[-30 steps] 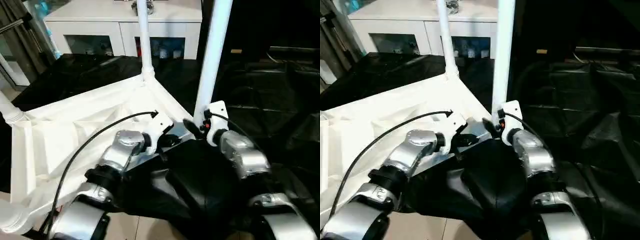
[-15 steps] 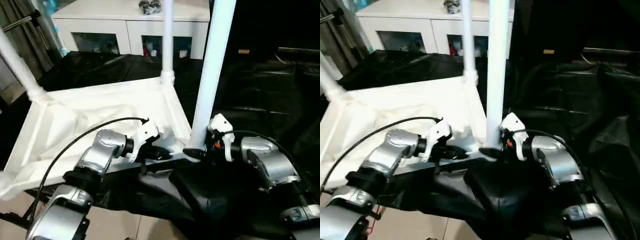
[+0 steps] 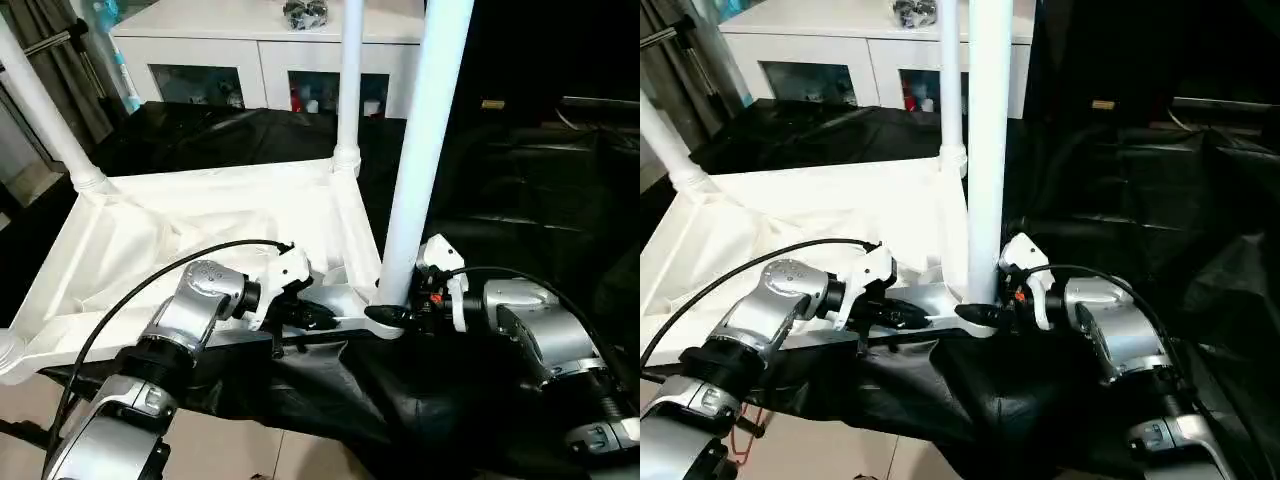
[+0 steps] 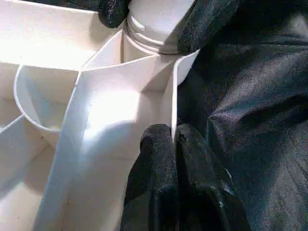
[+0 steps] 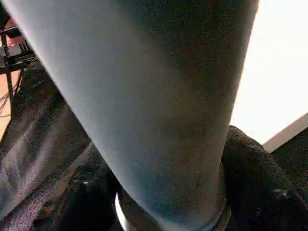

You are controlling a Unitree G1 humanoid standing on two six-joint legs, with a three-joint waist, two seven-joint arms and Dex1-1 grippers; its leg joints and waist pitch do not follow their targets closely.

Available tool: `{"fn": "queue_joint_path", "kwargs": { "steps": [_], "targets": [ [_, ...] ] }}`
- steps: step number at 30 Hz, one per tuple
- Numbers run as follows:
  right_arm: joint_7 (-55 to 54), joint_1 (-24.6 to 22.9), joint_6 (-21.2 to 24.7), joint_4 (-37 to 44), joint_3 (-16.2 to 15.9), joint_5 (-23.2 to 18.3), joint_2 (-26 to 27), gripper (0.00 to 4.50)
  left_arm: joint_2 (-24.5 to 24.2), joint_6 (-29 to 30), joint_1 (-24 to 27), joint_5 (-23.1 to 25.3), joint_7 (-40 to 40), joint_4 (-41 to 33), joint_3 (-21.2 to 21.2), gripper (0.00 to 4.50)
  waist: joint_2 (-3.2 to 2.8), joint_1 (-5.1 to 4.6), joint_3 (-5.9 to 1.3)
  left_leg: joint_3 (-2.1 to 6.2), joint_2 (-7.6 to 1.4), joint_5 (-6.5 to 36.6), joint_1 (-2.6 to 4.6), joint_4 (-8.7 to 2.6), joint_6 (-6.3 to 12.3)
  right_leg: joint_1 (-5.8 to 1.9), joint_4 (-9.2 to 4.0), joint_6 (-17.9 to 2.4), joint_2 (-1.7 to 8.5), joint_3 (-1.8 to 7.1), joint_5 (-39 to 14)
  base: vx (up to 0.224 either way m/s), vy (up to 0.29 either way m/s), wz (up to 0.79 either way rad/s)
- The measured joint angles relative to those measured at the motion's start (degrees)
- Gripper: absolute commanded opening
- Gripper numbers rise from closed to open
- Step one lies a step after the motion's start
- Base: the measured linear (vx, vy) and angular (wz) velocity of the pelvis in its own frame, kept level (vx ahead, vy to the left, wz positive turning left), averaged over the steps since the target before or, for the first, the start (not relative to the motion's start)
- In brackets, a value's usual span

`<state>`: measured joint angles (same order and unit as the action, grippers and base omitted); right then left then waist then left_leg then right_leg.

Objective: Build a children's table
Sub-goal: Rotate leg to tighten

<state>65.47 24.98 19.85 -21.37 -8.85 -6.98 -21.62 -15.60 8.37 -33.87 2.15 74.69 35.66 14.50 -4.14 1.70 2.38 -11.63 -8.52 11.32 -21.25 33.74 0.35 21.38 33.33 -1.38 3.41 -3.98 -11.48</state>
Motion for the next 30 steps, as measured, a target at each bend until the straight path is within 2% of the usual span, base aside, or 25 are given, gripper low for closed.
{"fn": "queue_joint_path", "kwargs": {
  "steps": [3,7,10,13,17,18,19,27,30],
  "targets": [
    [-0.39,-0.14,-0.07,-0.02,0.22,-0.02,0.28,2.58,0.03,0.13,0.03,0.00,-0.18,0.00,-0.08,0.00,0.01,0.02,-0.01,0.00,0.00,0.00,0.03,0.00,0.00,-0.01,0.01,0.00,0.00,0.00,0.00,0.000,0.000,0.00],
    [-8.78,0.14,-1.67,-3.09,3.16,0.57,4.75,2.58,1.23,0.97,0.04,0.10,-4.88,0.76,-1.36,0.00,0.08,-0.37,-0.05,-0.01,0.00,0.05,0.21,0.07,-0.14,-0.09,0.17,-0.01,0.01,0.03,0.00,0.000,0.000,0.00],
    [-22.22,3.41,-3.70,-9.19,6.37,1.71,10.06,2.57,4.33,1.38,-1.09,1.12,-12.56,3.08,-3.08,0.00,0.12,-1.68,-0.02,-0.01,0.00,-0.06,0.27,0.19,-0.31,-0.11,0.17,0.24,0.05,0.05,-0.14,0.000,0.000,0.00],
    [-31.59,6.02,-4.50,-13.16,8.62,2.26,12.68,2.57,7.53,1.38,-2.58,1.94,-18.58,5.38,-3.55,0.00,0.13,-2.49,-0.01,0.00,0.03,-0.06,0.26,0.26,-0.31,-0.14,0.06,0.33,0.07,0.09,-0.20,0.000,0.000,0.00],
    [-42.51,8.75,-5.18,-16.78,12.13,3.02,16.17,2.57,11.18,1.61,-4.64,2.72,-26.07,8.06,-3.58,0.00,-0.12,-2.67,-0.05,0.00,0.11,-0.06,0.24,0.24,-0.30,-0.26,0.03,0.00,0.09,0.17,0.00,0.000,0.000,0.00],
    [-43.35,8.79,-5.42,-16.91,12.40,3.04,16.44,2.57,11.42,1.73,-4.71,2.77,-26.67,8.06,-3.57,0.00,-0.12,-2.63,-0.06,0.01,0.11,-0.05,0.24,0.22,-0.29,-0.28,0.03,-0.01,0.09,0.16,0.01,0.000,0.000,0.00],
    [-44.17,8.85,-5.97,-17.08,12.51,3.12,16.73,3.13,11.67,1.90,-4.78,2.79,-27.12,8.04,-3.61,0.00,-0.14,-2.59,-0.07,0.01,0.11,-0.04,0.22,0.16,-0.28,-0.28,0.03,-0.03,0.09,0.15,0.02,0.000,0.000,0.00],
    [-40.65,8.79,-6.41,-17.10,12.92,2.36,16.32,3.80,11.62,1.61,-4.83,3.07,-26.35,7.77,-3.51,0.00,-0.13,-2.48,-0.06,0.05,0.09,-0.03,0.16,0.08,-0.26,-0.25,0.04,-0.05,0.08,0.07,0.03,0.000,0.000,0.00],
    [-32.33,7.06,-5.91,-14.30,10.47,2.33,12.92,3.80,9.87,0.85,-4.05,2.56,-22.13,6.46,-2.86,0.00,-0.11,-2.23,-0.03,0.06,0.08,0.00,0.03,0.08,-0.21,-0.14,0.03,-0.05,0.08,0.03,0.03,0.000,0.000,0.00]
  ]
}}
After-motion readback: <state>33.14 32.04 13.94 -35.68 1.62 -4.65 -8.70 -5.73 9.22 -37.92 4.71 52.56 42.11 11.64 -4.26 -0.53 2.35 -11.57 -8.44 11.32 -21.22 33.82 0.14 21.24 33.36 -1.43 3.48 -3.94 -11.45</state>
